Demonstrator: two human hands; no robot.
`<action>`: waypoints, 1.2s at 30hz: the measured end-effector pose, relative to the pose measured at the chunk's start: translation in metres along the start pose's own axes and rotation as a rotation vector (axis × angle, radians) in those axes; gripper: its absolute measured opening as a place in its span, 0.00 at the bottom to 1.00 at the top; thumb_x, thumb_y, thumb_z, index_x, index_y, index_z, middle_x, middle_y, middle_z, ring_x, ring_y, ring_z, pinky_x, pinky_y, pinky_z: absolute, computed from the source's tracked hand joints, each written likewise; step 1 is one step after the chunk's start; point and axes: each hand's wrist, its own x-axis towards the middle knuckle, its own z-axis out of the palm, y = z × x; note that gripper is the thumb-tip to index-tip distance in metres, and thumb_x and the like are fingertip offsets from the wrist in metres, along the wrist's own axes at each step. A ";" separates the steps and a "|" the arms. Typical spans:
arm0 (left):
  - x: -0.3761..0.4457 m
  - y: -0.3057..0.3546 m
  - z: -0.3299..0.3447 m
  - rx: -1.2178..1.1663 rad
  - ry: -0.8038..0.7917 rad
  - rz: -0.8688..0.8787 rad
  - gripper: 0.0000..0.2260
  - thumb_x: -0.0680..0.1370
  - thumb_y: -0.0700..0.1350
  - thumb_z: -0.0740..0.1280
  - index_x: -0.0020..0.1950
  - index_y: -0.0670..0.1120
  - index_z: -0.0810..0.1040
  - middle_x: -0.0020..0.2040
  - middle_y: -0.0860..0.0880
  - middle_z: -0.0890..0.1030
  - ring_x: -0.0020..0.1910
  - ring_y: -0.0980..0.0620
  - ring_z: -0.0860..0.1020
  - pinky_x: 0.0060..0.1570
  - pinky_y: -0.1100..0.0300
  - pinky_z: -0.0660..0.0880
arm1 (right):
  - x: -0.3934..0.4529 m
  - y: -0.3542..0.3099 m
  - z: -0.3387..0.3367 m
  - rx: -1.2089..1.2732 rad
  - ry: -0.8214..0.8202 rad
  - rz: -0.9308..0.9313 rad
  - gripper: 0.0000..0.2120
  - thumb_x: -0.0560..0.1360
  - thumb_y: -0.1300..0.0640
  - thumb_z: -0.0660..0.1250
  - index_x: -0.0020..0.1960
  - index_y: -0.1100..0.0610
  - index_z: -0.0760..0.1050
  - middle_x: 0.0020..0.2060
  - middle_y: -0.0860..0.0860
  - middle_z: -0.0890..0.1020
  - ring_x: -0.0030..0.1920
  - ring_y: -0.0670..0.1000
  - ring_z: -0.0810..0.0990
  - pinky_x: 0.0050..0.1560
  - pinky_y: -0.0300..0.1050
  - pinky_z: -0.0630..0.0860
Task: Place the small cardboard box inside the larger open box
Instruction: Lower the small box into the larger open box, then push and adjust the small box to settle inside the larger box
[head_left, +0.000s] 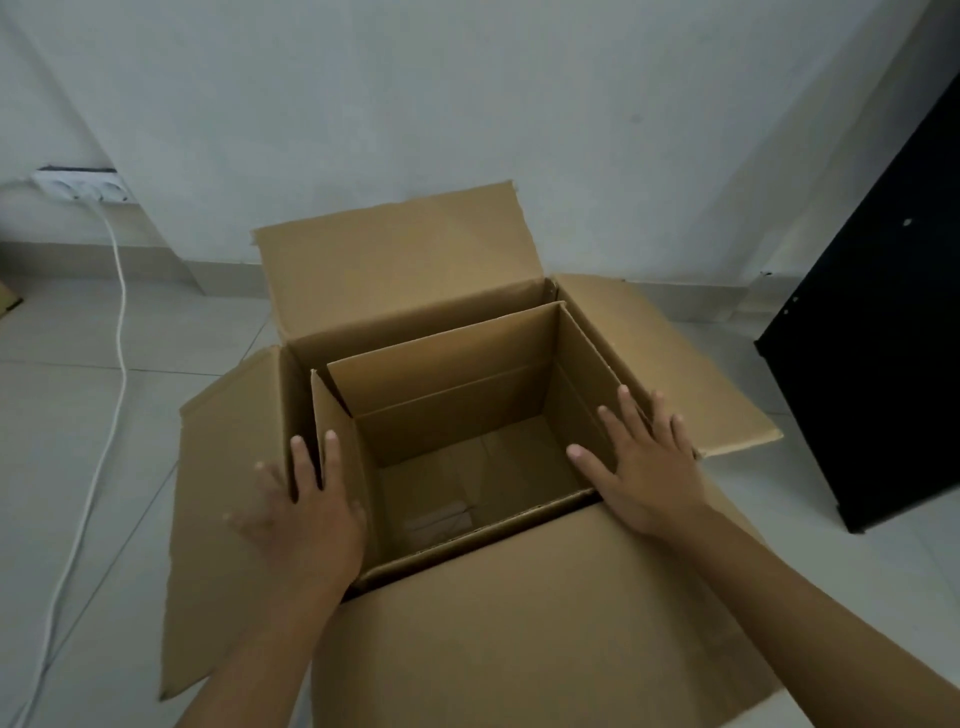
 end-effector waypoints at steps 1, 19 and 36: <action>0.001 -0.001 0.002 -0.042 -0.002 -0.014 0.34 0.78 0.55 0.55 0.73 0.52 0.33 0.77 0.46 0.38 0.76 0.38 0.41 0.69 0.32 0.53 | 0.003 0.002 0.000 -0.010 -0.011 0.047 0.38 0.72 0.31 0.43 0.75 0.51 0.45 0.76 0.50 0.41 0.74 0.54 0.33 0.74 0.53 0.37; 0.022 -0.026 -0.001 -0.518 -0.030 0.069 0.38 0.77 0.45 0.62 0.74 0.48 0.36 0.78 0.44 0.42 0.76 0.40 0.49 0.71 0.41 0.60 | 0.017 0.012 -0.007 0.060 0.005 0.129 0.39 0.72 0.33 0.53 0.75 0.49 0.42 0.77 0.50 0.42 0.76 0.57 0.41 0.75 0.57 0.44; 0.010 -0.008 0.007 -0.718 0.056 -0.008 0.29 0.79 0.43 0.56 0.75 0.49 0.43 0.78 0.43 0.45 0.76 0.41 0.48 0.74 0.43 0.54 | 0.016 0.020 -0.001 0.048 0.041 0.168 0.34 0.76 0.38 0.50 0.75 0.52 0.42 0.77 0.50 0.42 0.76 0.57 0.39 0.74 0.58 0.42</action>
